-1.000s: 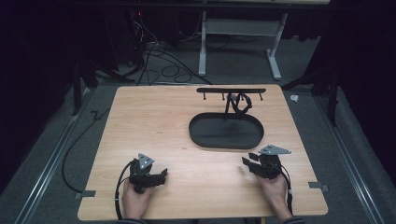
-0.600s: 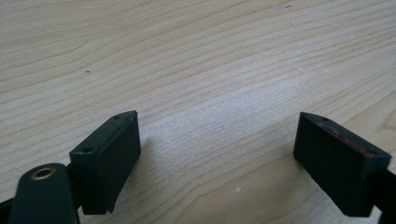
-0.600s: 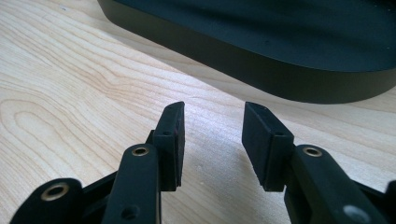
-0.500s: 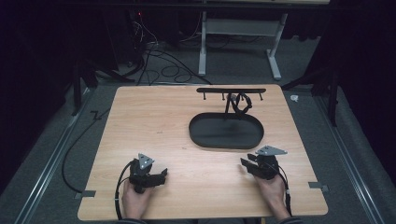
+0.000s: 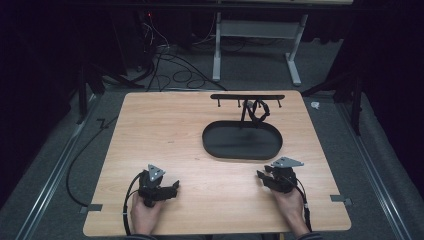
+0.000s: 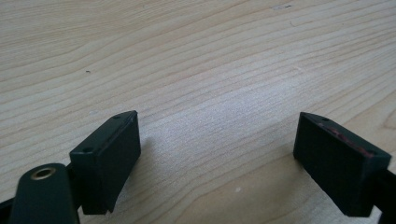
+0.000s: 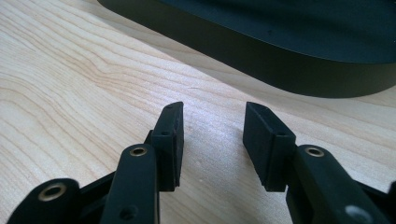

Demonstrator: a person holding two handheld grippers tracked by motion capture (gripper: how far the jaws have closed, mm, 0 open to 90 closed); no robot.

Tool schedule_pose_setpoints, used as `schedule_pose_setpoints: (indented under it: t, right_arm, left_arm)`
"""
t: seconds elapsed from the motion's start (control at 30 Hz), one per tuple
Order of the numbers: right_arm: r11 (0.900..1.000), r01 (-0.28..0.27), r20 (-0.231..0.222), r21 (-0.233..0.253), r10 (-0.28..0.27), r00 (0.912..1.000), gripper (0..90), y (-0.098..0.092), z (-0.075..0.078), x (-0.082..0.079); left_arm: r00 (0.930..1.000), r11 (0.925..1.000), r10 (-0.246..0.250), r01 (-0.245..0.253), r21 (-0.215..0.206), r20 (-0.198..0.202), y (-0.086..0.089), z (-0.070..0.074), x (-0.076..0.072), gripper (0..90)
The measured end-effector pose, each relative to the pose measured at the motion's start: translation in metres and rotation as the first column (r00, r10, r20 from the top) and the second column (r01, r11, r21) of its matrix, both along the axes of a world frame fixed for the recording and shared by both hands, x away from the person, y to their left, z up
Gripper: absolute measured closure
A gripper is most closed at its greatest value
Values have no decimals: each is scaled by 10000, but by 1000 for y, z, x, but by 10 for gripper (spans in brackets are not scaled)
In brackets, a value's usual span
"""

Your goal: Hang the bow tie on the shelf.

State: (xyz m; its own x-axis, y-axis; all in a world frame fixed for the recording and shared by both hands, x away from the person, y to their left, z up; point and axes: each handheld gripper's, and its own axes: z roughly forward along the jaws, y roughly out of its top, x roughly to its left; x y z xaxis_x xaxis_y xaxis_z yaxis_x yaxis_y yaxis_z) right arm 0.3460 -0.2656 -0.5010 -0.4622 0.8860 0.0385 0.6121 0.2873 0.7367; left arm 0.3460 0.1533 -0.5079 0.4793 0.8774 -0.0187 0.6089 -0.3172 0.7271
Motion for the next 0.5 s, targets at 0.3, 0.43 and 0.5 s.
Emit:
schedule_pose_setpoints:
  t: [0.3, 0.43, 0.5]
  right_arm:
    - [9998, 39, 133, -206, -37, 9999, 582, 2, -1, 0]
    - [9990, 46, 206, -454, -37, 9998, 554, 5, -1, -1]
    - [9990, 18, 199, -450, -9, 9998, 529, 5, -1, -1]
  left_arm:
    - [10000, 10000, 2, -2, -6, -1, 0, 0, 0, 153]
    - [10000, 10000, 2, -2, -3, -1, 0, 0, 0, 153]
    - [10000, 10000, 1, -1, -1, 0, 0, 0, 0, 153]
